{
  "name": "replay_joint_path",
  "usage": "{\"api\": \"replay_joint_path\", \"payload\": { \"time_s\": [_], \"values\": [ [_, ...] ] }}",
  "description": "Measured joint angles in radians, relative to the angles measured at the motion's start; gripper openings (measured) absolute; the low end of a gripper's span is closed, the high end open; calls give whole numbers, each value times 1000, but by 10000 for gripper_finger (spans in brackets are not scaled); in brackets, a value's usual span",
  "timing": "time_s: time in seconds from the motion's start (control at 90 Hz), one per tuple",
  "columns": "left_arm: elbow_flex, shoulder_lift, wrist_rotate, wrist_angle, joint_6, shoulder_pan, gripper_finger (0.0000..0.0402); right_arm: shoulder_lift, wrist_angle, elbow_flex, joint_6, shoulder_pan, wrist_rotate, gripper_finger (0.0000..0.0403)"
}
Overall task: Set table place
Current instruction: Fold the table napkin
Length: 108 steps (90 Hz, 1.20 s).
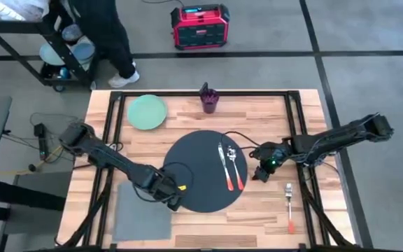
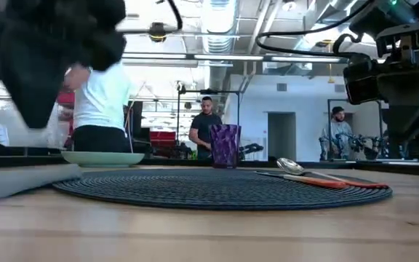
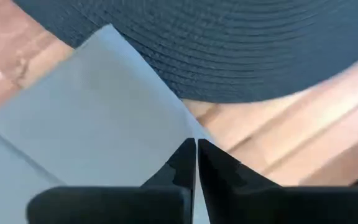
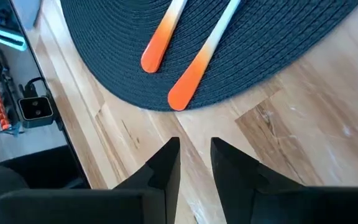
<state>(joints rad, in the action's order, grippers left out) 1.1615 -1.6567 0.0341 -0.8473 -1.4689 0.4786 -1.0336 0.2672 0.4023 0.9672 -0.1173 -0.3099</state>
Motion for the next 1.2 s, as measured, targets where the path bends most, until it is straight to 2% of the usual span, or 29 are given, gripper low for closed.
{"api": "replay_joint_path", "payload": {
  "time_s": [0.156, 0.3, 0.4, 0.589, 0.767, 0.911, 1.2],
  "values": [
    [36, 40, 38, -56, -77, 29, 0, 0, 6, 0, -3, 0, -1, 77],
    [28, 26, 18, -28, -102, 48, 0, 0, 2, 0, -8, 0, -22, 77],
    [23, -12, -32, 12, -52, 45, 6, 0, -6, 0, -8, 0, -43, 77],
    [23, -66, -65, 76, 17, 20, 42, 0, -11, 0, -8, 0, -46, 77],
    [24, -65, -51, 54, 55, -10, 87, 0, -15, 0, -8, 0, -60, 77],
    [24, -111, -43, 58, 53, -29, 115, 0, -14, 0, 0, 0, -93, 77],
    [24, -198, -79, 171, -44, -33, 134, 0, -13, 0, 1, 0, -138, 77]
  ]
}}
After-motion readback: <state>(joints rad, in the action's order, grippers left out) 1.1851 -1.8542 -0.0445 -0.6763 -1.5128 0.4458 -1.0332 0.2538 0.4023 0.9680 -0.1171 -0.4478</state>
